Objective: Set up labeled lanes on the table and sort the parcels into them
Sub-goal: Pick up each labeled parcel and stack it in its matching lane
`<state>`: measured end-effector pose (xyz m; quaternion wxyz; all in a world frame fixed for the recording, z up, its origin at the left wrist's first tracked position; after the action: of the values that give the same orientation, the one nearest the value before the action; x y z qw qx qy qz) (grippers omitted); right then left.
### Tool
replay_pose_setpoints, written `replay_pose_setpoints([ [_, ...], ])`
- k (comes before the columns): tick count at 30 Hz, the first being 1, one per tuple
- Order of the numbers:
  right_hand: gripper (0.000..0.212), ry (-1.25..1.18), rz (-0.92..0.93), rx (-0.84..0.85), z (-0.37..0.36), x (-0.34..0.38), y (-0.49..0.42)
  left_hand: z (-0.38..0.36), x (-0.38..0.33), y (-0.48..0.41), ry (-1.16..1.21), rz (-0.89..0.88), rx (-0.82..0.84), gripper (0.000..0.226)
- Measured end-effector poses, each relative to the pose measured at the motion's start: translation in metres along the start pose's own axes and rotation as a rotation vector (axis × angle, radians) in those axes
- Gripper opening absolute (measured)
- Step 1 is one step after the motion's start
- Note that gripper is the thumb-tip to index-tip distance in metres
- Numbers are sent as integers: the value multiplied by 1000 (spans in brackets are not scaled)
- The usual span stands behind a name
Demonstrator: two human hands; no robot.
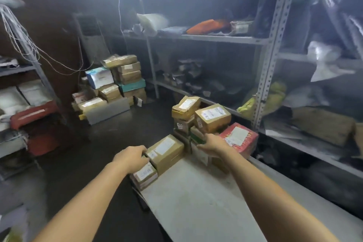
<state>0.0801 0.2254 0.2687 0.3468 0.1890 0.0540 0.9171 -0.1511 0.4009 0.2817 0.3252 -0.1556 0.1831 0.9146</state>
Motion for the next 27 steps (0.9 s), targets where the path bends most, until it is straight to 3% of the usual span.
replay_pose_setpoints([
  [9,46,-389,-357,-276,30,-78,-103,-11,-142,-188,183,-351,25,37],
  [14,43,-541,-555,-367,15,-102,-155,-41,-206,-282,328,-510,144,46],
  [23,44,-813,-850,-528,-11,-138,-221,-101,-260,-393,249,-571,350,63],
  [27,43,-917,-883,-527,-19,-146,-228,-120,-268,-409,193,-557,431,63],
])
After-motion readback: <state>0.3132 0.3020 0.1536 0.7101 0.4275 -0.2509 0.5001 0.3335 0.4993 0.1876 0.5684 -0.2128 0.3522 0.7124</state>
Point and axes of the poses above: each hand's wrist, its own y-axis away from the middle knuckle, its own z-axis out of the back of the hand, x = y × z, the point moved 9 cm from there along -y, towards the middle knuckle, and after that the axes turned 14 degrees about y, right-handed, at the moved point
